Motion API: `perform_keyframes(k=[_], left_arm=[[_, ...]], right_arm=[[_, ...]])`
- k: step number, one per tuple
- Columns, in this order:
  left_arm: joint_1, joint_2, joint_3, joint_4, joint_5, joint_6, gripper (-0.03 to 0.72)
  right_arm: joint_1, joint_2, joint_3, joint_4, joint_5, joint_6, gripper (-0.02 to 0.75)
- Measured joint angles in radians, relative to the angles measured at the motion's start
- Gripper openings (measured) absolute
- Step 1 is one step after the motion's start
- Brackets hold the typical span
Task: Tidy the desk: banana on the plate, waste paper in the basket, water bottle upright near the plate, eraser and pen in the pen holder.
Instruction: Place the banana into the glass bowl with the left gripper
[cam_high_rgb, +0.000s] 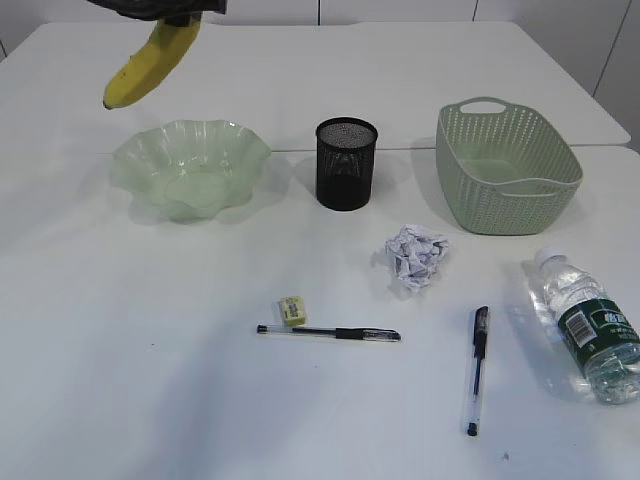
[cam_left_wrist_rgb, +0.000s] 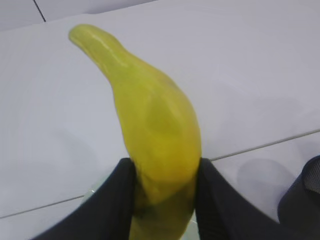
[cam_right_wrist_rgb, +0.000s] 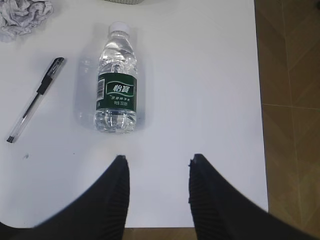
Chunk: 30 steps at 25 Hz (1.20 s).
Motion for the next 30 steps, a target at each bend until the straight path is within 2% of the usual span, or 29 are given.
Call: perform_keyframes(k=[3, 7, 20, 30], left_arm=[[0.038, 0.000, 0.000, -0.090, -0.013, -0.001, 0.232], [0.071, 0.002, 0.000, -0.153, -0.008, -0.002, 0.232], [0.076, 0.118, 0.000, -0.246, 0.009, -0.002, 0.231], [0.076, 0.167, 0.000, -0.251, -0.019, -0.002, 0.231]], right_arm=[[0.000, 0.000, 0.000, 0.000, 0.000, 0.006, 0.305], [0.000, 0.000, 0.000, 0.004, 0.000, 0.022, 0.305], [0.000, 0.000, 0.000, 0.004, 0.000, 0.030, 0.305], [0.000, 0.000, 0.000, 0.004, 0.000, 0.047, 0.305]])
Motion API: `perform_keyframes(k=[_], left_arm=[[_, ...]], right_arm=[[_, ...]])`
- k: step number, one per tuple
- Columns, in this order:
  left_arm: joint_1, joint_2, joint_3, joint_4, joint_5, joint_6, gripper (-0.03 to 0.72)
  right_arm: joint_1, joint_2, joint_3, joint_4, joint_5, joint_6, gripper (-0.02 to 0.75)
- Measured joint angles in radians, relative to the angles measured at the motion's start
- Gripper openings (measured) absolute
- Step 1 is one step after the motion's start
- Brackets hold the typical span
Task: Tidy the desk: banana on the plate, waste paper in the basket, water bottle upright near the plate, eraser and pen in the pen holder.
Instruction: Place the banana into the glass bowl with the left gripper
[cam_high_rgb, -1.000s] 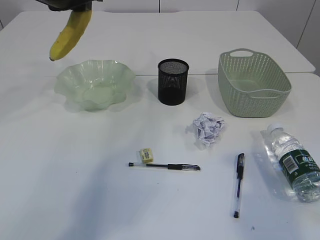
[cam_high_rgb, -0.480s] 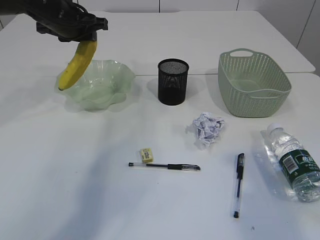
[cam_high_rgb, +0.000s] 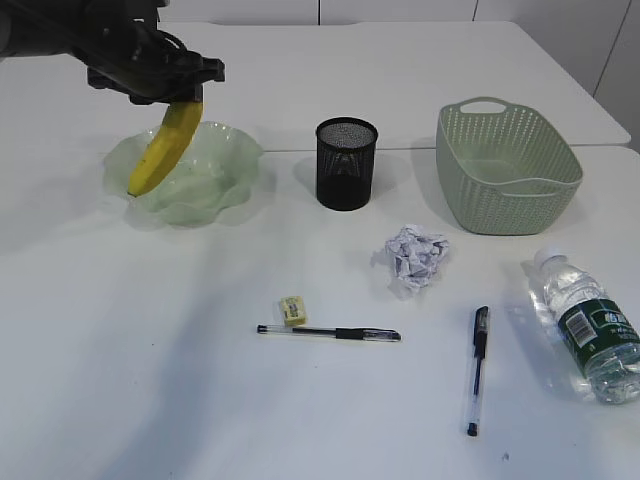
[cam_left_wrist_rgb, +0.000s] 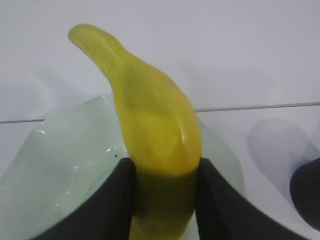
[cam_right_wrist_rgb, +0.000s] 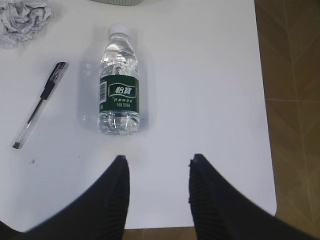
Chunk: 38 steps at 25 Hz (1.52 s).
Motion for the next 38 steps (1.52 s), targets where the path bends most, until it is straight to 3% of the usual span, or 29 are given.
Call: perform_keyframes(k=[13, 23, 38], left_arm=[[0.000, 0.037, 0.000, -0.003, -0.011, 0.000, 0.231], [0.000, 0.037, 0.000, 0.120, -0.021, 0.000, 0.231], [0.000, 0.071, 0.000, 0.126, -0.010, 0.000, 0.231]], right_arm=[[0.000, 0.000, 0.000, 0.000, 0.000, 0.004, 0.305], [0.000, 0.000, 0.000, 0.000, 0.000, 0.006, 0.305], [0.000, 0.000, 0.000, 0.000, 0.000, 0.008, 0.305]])
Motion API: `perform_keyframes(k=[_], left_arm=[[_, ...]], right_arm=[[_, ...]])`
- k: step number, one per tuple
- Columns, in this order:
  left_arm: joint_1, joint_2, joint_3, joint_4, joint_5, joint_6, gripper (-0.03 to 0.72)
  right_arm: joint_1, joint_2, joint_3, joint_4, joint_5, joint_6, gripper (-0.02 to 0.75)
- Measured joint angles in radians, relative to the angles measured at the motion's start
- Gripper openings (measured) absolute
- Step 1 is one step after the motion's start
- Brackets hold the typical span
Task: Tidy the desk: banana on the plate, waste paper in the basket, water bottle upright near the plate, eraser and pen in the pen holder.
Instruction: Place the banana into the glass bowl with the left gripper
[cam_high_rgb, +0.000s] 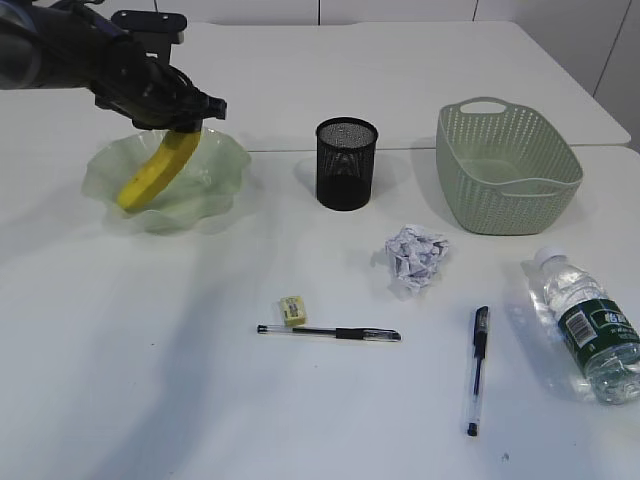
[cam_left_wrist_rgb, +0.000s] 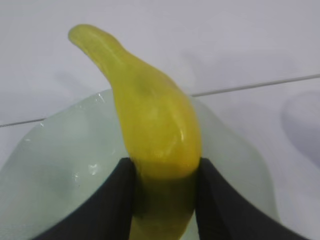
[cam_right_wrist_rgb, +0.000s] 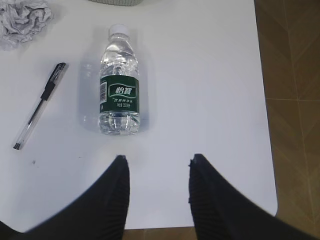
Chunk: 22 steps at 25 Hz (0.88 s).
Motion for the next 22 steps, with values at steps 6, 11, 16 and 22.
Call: perform_keyframes(k=[6, 11, 16, 22], left_arm=[[0.000, 0.018, 0.000, 0.000, 0.005, 0.000, 0.231], [0.000, 0.018, 0.000, 0.000, -0.014, 0.000, 0.235], [0.000, 0.020, 0.000, 0.000, -0.041, 0.000, 0.249], [0.000, 0.035, -0.001, 0.000, -0.045, 0.000, 0.258]], right_arm=[[0.000, 0.000, 0.000, 0.000, 0.000, 0.001, 0.305], [0.000, 0.000, 0.000, -0.004, 0.000, 0.001, 0.305], [0.000, 0.000, 0.000, -0.004, 0.000, 0.001, 0.305], [0.000, 0.000, 0.000, -0.014, 0.000, 0.001, 0.305]])
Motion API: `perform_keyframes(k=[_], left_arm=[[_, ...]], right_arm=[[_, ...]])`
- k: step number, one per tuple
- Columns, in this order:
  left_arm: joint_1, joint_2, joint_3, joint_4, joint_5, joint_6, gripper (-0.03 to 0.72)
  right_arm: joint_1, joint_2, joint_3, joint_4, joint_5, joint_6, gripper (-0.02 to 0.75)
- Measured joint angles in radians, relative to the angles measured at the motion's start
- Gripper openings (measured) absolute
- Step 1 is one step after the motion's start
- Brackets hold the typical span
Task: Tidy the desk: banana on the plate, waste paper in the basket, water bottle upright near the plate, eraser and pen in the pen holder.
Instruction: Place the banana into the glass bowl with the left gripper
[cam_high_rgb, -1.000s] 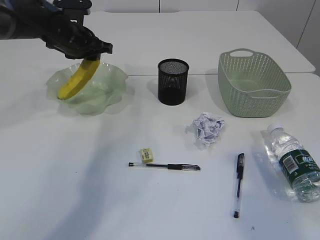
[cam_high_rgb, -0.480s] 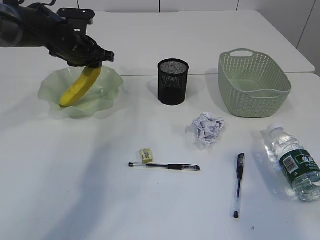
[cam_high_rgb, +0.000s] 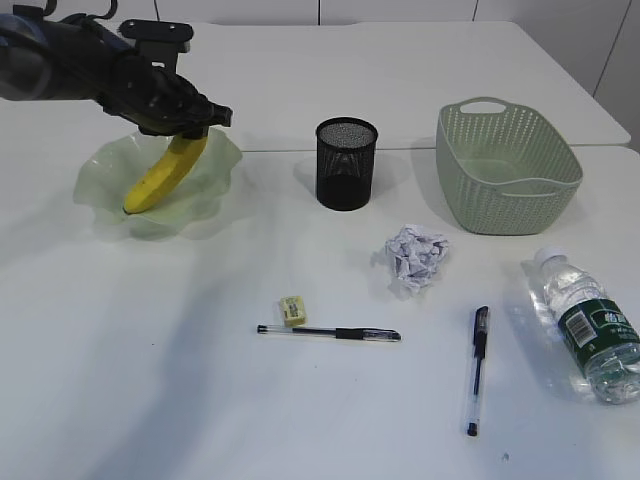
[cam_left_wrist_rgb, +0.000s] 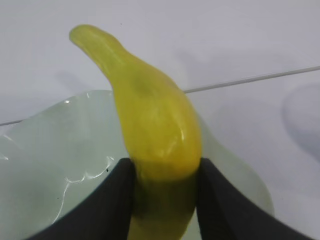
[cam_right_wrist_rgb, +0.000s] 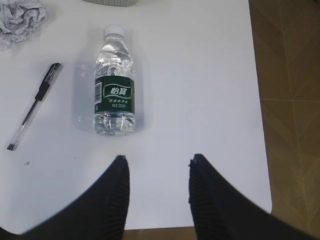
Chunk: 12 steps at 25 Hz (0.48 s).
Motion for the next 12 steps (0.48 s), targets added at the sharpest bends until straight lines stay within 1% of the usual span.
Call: perform_keyframes(k=[6, 12], left_arm=[[0.000, 0.006, -0.002, 0.002, -0.010, 0.000, 0.275], [0.000, 0.007, -0.002, 0.002, -0.025, 0.000, 0.276]], right_arm=[[0.000, 0.000, 0.000, -0.004, 0.000, 0.000, 0.305], [0.000, 0.000, 0.000, -0.004, 0.000, 0.000, 0.305]])
